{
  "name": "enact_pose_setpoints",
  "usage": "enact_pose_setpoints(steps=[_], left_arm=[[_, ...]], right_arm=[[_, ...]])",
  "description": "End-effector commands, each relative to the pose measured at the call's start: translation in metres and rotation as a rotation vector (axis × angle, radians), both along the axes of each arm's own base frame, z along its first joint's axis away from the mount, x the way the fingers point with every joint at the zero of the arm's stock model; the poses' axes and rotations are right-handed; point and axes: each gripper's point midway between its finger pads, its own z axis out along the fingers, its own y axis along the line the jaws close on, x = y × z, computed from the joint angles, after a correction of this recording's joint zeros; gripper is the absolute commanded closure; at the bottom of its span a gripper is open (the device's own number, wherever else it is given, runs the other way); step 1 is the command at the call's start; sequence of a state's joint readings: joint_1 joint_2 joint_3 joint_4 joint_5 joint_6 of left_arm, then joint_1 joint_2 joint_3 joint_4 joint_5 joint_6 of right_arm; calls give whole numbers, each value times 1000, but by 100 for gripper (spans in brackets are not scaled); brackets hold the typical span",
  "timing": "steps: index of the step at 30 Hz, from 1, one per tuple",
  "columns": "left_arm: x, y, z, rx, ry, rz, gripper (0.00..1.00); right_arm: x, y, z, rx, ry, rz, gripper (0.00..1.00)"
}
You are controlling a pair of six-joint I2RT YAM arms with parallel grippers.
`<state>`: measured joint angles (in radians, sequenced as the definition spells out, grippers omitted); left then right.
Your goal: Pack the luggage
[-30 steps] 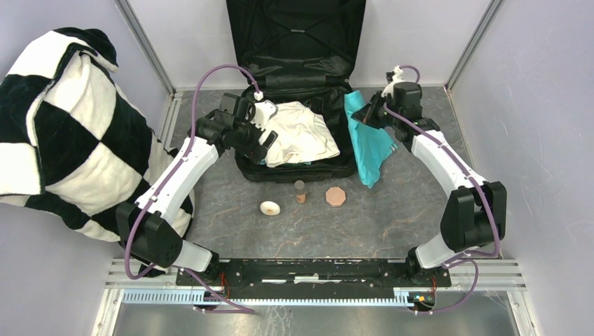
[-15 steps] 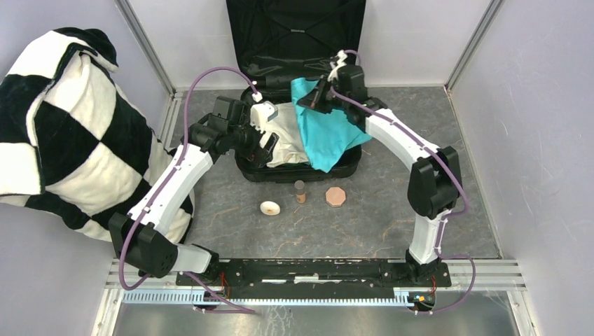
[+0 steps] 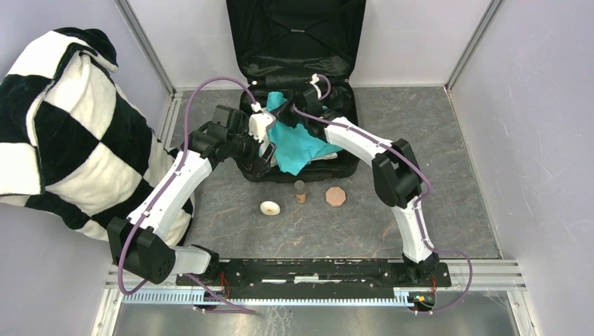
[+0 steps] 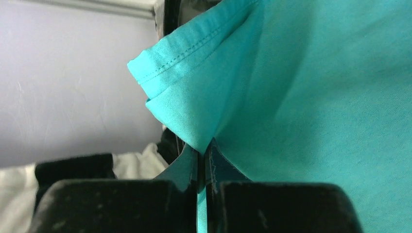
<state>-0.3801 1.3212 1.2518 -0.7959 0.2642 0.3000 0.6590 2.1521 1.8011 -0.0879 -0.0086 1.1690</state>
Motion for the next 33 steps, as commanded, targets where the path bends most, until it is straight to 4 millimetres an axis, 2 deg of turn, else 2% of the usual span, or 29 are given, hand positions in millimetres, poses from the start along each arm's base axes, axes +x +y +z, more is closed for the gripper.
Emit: enact_pose_setpoints(steps=[1,7,11,14,16,17,20,22,23,24,26,28,30,33], left_arm=[[7,8,1,-23,-16,23,0],[16,22,4,-9,-31,70,0],[19,27,-6,18,-31,87,0],[27,26,-12,25,-22,102,0],[35,27,-12,35,-33,122,0],[39,30,-13,45,-44,140,0],[51,35,-9,61,-88,182,0],[55,35,-5,62,-103,187,0],[57,35,-4,62,-106,188,0],[58,35,-4,63,-108,187,0],[60,34,-1,62,-116,184,0],[63,33,0,59,-117,182,0],[68,30,1,52,-114,178,0],[79,21,8,28,-118,170,0]], right_arm=[[33,15,69,178,-75,-211,100],[47,16,46,186,-46,-367,100],[48,21,27,203,-21,-407,100],[52,34,24,246,-25,-439,100],[58,48,32,292,-39,-421,100],[61,55,29,298,-38,-397,98],[64,63,22,289,-37,-280,70],[66,52,18,221,-54,-203,51],[63,44,21,191,-67,-172,45],[61,31,16,148,-76,-156,40],[58,9,32,130,-145,-116,28],[54,-6,47,107,-189,-57,17],[49,-19,63,80,-230,5,12],[37,-52,77,60,-288,41,15]])
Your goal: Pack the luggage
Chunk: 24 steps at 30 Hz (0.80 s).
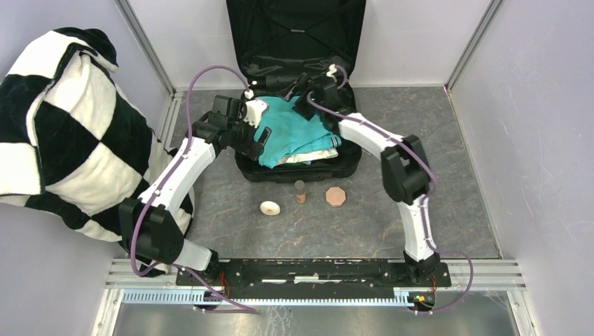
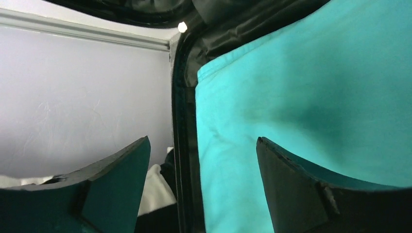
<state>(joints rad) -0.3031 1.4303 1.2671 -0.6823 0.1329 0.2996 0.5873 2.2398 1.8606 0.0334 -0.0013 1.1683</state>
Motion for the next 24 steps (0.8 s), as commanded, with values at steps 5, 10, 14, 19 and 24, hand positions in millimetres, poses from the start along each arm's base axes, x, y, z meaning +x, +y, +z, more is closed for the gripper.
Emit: enact_pose_setpoints(steps=[5,10,14,19,24], left_arm=[[55,-36,20,-68,-51,-16,0],[89,-45,-16,27,-9,-6,0],[102,-39,-62,118,54,31,0],[111,-14,-100,230,59,104,0],[116,10,-106,348,15,148,0]], right_arm=[[-34,-99,56,-82,-202,108,33],[-66,-109,-22,-153,-63,225,58],[-101,-103,-75,-215,23,291,65],[-135,-98,-103,-193,86,327,70],[-135,-99,-88,-247,33,348,69]])
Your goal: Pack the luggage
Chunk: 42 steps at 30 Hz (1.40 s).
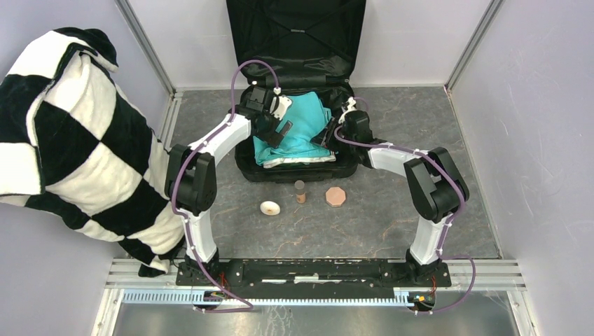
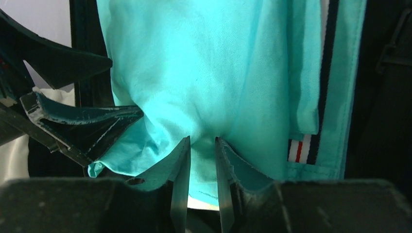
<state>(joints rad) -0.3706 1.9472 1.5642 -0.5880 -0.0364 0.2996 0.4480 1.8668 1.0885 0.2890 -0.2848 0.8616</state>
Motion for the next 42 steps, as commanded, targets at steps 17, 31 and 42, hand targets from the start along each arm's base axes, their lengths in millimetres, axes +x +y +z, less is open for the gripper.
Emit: enact_pose_setpoints(steps=[17,31,42], left_arm=[[-31,41,167,-173,-205,61,0],[-120,76,155,-268,-130,87,0],[-130,82,150,-256,-114,85,0]], right_arm=[[-108,-17,82,-402,-427,279,8],[-191,15,40,-285,-586,529,11],[-154,47,6,-398,-575,457,27]])
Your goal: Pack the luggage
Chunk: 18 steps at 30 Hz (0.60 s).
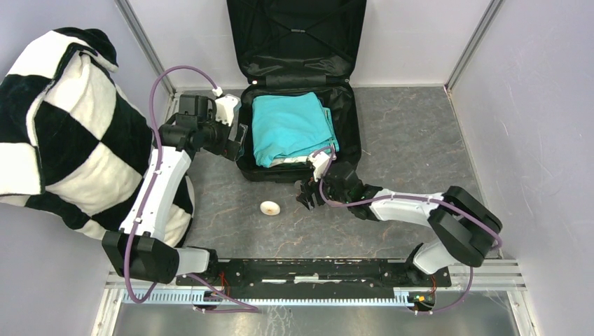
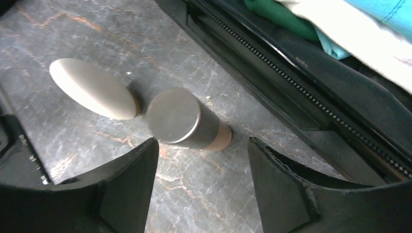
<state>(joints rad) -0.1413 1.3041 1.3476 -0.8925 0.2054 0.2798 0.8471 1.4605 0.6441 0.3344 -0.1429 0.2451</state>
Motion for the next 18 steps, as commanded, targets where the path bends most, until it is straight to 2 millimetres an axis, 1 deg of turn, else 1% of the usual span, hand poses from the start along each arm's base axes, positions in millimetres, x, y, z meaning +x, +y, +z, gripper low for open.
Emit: enact_pose_setpoints(steps=[1,4,8,12,15,18], left_arm=[[0,-1,19,-21,-52,-2,0],[0,1,16,-8,-47,1,0],[1,3,10,3,-42,6,0],[-1,4,7,8,-39,8,0],[-3,6,4,14,-35,12,0],[-5,8,3,22,-37,16,0]], right_arm=[[29,15,18,44,-109,-73,30],[31,19,16,39,-120,-77,38],[34,23,21,33,-149,-67,49],[36,31,24,37,-152,-41,50],[38,34,18,31,-140,-43,51],[39,37,14,32,-128,-47,61]])
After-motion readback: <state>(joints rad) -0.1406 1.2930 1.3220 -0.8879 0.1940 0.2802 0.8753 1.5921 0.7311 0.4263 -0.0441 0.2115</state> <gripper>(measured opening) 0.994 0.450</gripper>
